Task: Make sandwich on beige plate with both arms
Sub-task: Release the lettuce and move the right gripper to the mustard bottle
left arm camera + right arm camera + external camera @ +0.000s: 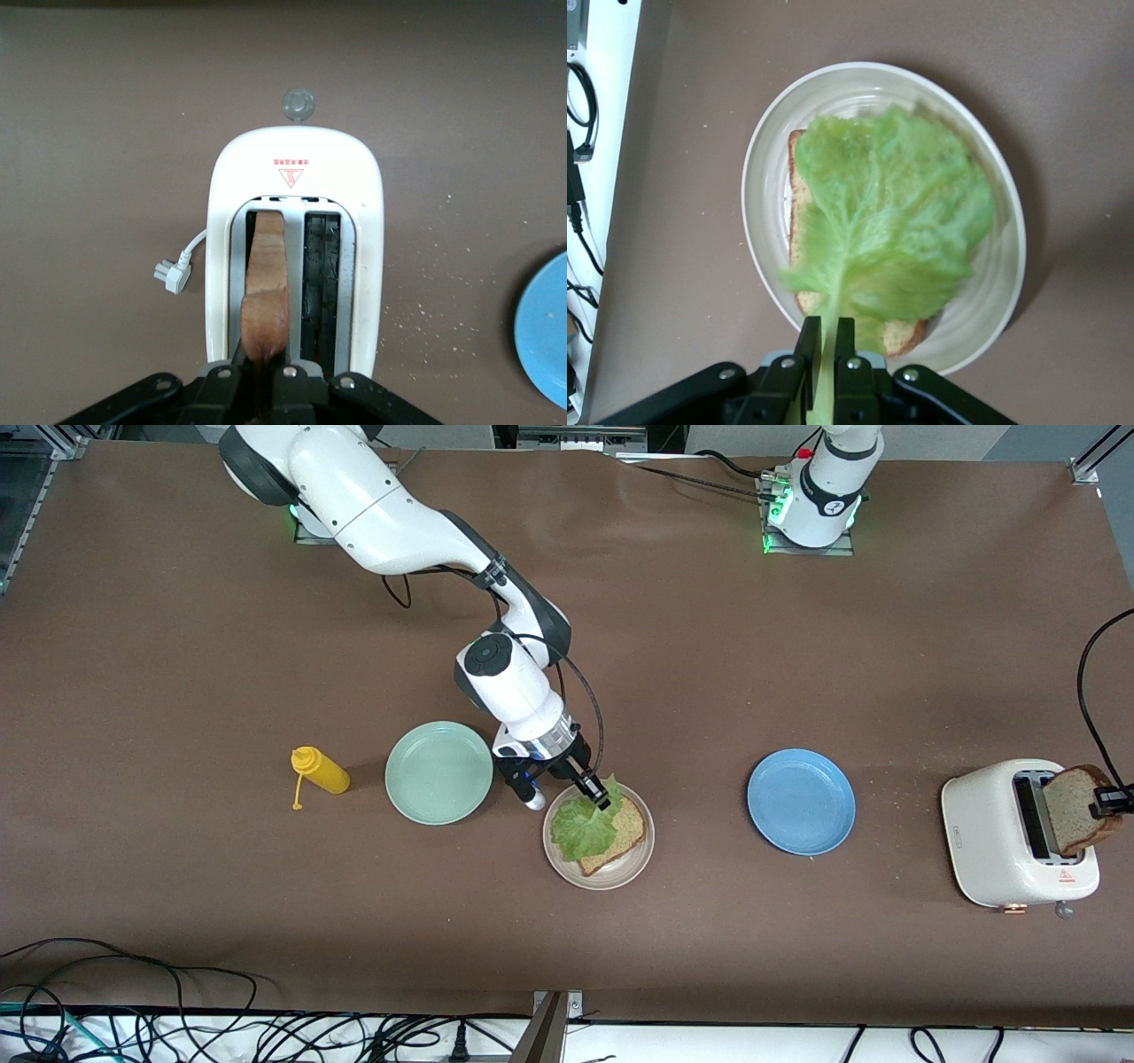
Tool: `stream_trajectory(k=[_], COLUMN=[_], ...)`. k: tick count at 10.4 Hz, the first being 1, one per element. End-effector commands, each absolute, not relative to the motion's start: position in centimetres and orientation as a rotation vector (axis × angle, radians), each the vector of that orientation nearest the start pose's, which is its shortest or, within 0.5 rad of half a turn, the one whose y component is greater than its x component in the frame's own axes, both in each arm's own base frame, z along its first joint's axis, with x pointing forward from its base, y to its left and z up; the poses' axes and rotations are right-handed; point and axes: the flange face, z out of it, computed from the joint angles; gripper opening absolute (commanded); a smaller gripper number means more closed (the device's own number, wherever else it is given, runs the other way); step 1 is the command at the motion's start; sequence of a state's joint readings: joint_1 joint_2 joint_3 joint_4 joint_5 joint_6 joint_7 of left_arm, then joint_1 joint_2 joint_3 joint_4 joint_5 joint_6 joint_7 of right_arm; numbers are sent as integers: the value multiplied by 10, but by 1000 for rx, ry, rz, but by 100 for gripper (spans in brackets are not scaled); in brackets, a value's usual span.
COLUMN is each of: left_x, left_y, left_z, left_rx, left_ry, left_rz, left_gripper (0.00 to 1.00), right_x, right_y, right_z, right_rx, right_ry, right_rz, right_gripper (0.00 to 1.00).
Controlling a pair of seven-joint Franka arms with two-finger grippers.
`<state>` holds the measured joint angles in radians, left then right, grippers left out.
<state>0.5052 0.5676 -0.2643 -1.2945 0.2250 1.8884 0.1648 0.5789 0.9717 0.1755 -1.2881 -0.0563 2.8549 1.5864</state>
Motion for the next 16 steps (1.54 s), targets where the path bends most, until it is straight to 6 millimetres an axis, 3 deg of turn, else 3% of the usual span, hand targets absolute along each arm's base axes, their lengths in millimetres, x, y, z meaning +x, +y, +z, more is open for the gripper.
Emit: stream_trajectory(k=[1,4,8,10,13,16], left_x=[675,665,660,659,657,655], left_y=[210,192,188,188,182,162], left_z=[468,501,519,522,536,539], left_rx=[-3037,-3095,-3092,-3089,-3080,-3093], left_ry=[-55,-82,-82,-82,-75,-103], left_rz=[-36,-57,-86,-92,-118,-84], left_gripper=[0,0,0,0,0,0], right_x=[613,624,622,625,620,616], right_y=[512,497,464,422,352,281], right_z=[242,278,333,368,420,441], right_rx=[-2287,-2361,-2739,-2926,-3245,-3388], right_ry=[1055,1081,960,867,559,154], right_rz=[-286,-310,-278,-269,-100,101], right_gripper=[100,100,100,100,100,100])
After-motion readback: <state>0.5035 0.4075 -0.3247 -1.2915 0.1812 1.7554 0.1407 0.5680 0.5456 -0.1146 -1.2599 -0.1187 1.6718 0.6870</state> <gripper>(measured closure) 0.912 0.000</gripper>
